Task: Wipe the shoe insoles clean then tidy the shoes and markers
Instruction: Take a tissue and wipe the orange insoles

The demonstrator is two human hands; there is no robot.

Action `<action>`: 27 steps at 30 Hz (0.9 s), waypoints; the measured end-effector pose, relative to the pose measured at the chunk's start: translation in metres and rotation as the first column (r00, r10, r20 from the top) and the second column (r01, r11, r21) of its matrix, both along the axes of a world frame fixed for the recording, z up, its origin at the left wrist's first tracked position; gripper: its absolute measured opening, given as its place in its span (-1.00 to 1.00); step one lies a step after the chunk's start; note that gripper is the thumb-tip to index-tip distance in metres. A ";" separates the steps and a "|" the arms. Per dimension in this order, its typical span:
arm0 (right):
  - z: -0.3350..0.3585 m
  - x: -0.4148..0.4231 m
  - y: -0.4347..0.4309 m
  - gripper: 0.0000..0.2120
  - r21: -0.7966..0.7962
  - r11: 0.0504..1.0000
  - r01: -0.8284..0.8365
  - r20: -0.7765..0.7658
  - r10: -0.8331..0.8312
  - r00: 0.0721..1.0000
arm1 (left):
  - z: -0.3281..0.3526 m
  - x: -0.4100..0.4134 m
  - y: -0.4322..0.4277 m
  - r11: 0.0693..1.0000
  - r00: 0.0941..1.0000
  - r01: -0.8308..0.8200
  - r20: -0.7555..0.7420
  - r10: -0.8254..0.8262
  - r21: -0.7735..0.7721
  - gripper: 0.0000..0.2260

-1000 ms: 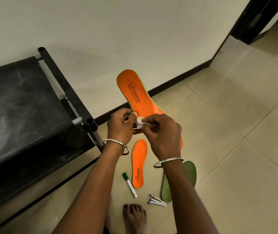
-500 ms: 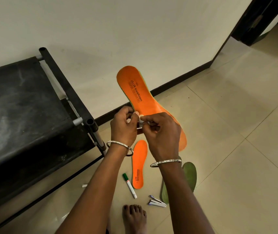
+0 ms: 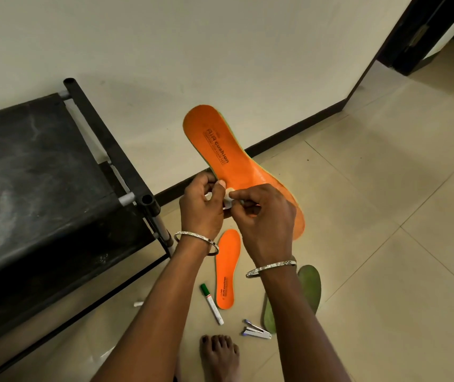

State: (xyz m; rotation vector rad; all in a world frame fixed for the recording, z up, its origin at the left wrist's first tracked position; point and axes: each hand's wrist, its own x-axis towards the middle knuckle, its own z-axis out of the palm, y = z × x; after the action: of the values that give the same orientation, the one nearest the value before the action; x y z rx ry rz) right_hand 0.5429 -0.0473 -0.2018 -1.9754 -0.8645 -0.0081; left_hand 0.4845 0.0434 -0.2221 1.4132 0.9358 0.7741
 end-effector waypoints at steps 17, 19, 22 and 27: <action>-0.005 0.006 -0.002 -0.90 0.050 0.996 0.074 -0.005 -0.074 0.997 | 0.001 0.000 -0.002 0.998 0.999 0.044 0.020 -0.043 -0.054 -0.95; -0.008 0.008 -0.003 -0.92 0.026 0.996 0.086 -0.047 -0.085 0.995 | 0.000 0.001 -0.001 0.997 0.998 0.063 0.005 -0.063 -0.047 -0.92; -0.012 0.013 -0.006 -0.97 -0.102 0.988 0.114 -0.099 -0.124 0.987 | 0.000 0.002 -0.001 0.994 0.998 0.059 0.044 -0.055 -0.091 -0.95; -0.013 0.022 -0.014 -0.97 -0.200 0.971 0.135 -0.144 -0.165 0.976 | 0.000 0.000 0.004 0.985 0.995 0.069 0.088 -0.055 -0.160 -0.97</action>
State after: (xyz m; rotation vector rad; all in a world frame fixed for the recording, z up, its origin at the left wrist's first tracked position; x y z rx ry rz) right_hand 0.5652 -0.0611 -0.2153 -2.1824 -0.6286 0.1483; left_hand 0.4850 0.0472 -0.2223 1.2523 0.8664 0.6896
